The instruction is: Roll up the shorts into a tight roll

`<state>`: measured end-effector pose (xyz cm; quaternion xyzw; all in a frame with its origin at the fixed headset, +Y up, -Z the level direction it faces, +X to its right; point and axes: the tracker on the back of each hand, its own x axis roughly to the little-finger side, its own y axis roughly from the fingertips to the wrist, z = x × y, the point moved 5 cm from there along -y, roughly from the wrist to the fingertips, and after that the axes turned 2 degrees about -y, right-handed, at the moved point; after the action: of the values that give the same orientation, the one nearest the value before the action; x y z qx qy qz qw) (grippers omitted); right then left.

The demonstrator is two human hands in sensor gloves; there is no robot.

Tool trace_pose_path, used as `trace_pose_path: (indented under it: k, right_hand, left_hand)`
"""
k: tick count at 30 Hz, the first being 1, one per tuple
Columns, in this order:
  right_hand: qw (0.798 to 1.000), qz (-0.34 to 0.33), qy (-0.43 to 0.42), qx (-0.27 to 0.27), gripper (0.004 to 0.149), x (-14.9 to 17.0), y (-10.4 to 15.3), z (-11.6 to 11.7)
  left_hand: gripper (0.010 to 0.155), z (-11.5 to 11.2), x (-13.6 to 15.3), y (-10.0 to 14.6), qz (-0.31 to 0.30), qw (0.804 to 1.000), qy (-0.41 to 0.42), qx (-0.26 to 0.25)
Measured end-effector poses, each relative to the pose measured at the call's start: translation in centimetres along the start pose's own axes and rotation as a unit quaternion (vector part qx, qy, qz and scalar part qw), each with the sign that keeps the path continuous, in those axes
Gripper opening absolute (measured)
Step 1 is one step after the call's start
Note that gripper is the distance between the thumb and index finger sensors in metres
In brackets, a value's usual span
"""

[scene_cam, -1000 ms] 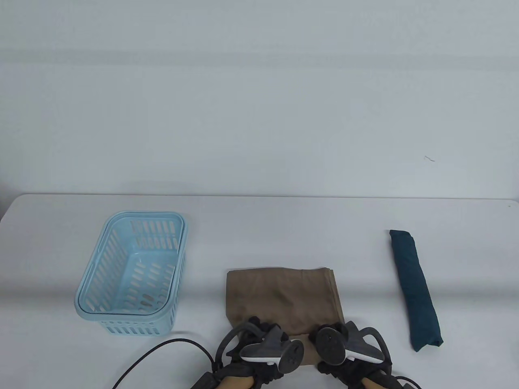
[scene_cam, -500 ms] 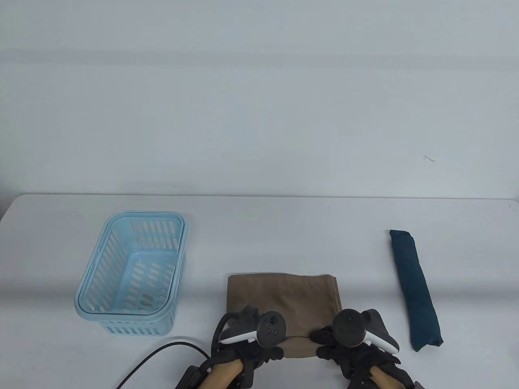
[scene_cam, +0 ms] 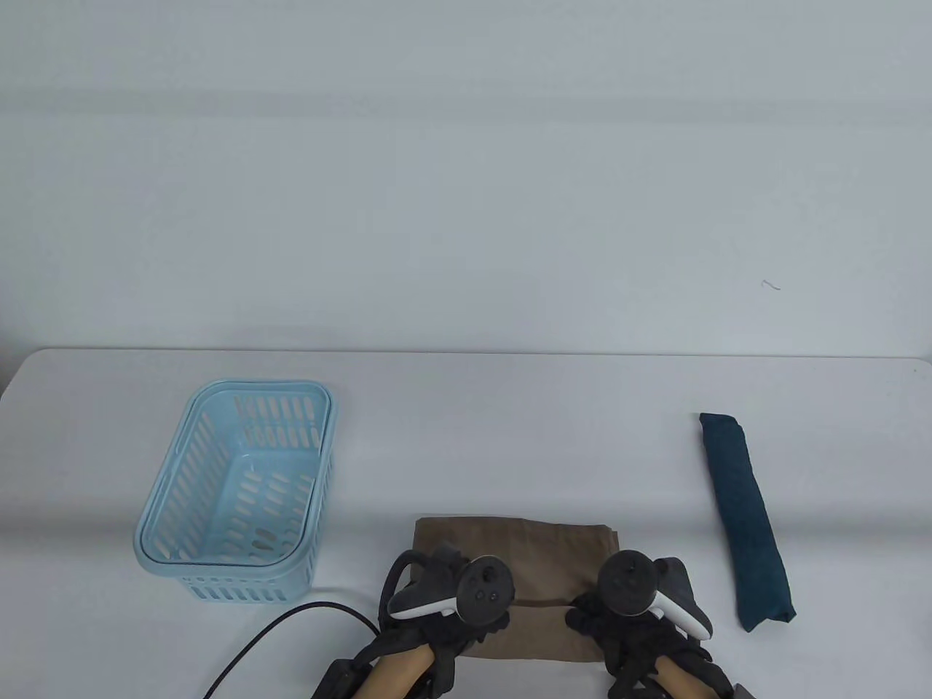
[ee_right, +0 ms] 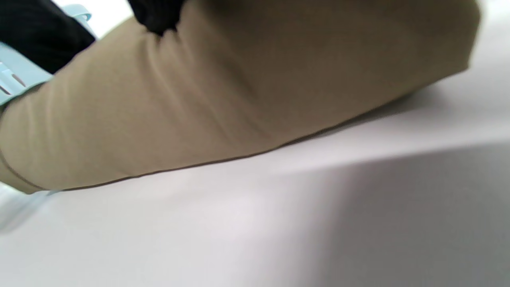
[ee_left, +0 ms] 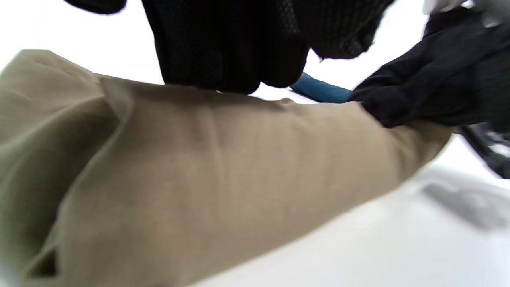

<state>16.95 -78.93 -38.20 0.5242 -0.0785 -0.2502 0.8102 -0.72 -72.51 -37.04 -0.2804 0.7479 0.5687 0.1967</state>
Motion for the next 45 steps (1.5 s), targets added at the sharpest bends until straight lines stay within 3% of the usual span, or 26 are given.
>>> trace_pose_path:
  k: [2, 6, 8, 11, 15, 18, 20, 23, 27, 37, 45]
  right_hand:
    - [1.000, -0.010, 0.014, 0.026, 0.052, -0.3, 0.4, -0.3]
    - [0.990, -0.033, 0.104, 0.089, 0.059, -1.2, 1.2, -1.6]
    - [0.988, -0.048, 0.108, 0.097, 0.061, -1.6, 1.6, -2.1]
    - [0.993, -0.057, 0.092, 0.053, 0.066, -1.8, 1.7, -1.7]
    - [0.988, -0.039, 0.150, -0.023, 0.075, -1.5, 1.3, 0.2]
    - [0.979, -0.033, 0.198, -0.043, 0.078, -1.3, 1.1, 1.3]
    - [0.976, -0.031, 0.213, -0.024, 0.075, -1.3, 0.8, 1.4]
    - [0.979, -0.041, 0.200, -0.011, 0.071, -1.6, 0.9, 1.1]
    - [0.986, -0.048, 0.160, -0.007, 0.066, -1.3, 0.8, 0.4]
    - [0.999, -0.020, -0.029, -0.017, 0.057, 0.7, 0.7, -1.1]
    - [1.000, -0.005, -0.012, -0.014, 0.054, 1.1, 0.5, -0.9]
  left_hand:
    - [0.048, -1.2, 0.0, 0.1, 0.006, 0.998, 0.005, 0.059]
    - [0.061, -2.8, 0.2, -0.4, 0.021, 0.995, -0.046, 0.091]
    - [0.065, -3.3, 0.3, -0.6, 0.027, 0.994, -0.056, 0.089]
    - [0.069, -4.1, 0.3, -0.8, 0.033, 0.993, -0.065, 0.095]
    - [0.076, -5.5, 0.5, -1.1, 0.042, 0.988, -0.089, 0.118]
    - [0.083, -6.6, 0.5, -1.2, 0.047, 0.983, -0.107, 0.140]
    - [0.083, -7.2, 0.5, -1.4, 0.050, 0.981, -0.124, 0.140]
    - [0.075, -6.5, 0.5, -1.8, 0.041, 0.986, -0.131, 0.099]
    - [0.071, -5.6, 0.9, -1.6, 0.038, 0.992, -0.089, 0.081]
    - [0.061, -3.8, 2.2, -0.8, 0.038, 0.996, 0.044, 0.067]
    - [0.058, -4.2, 2.0, -1.0, 0.038, 0.996, 0.043, 0.065]
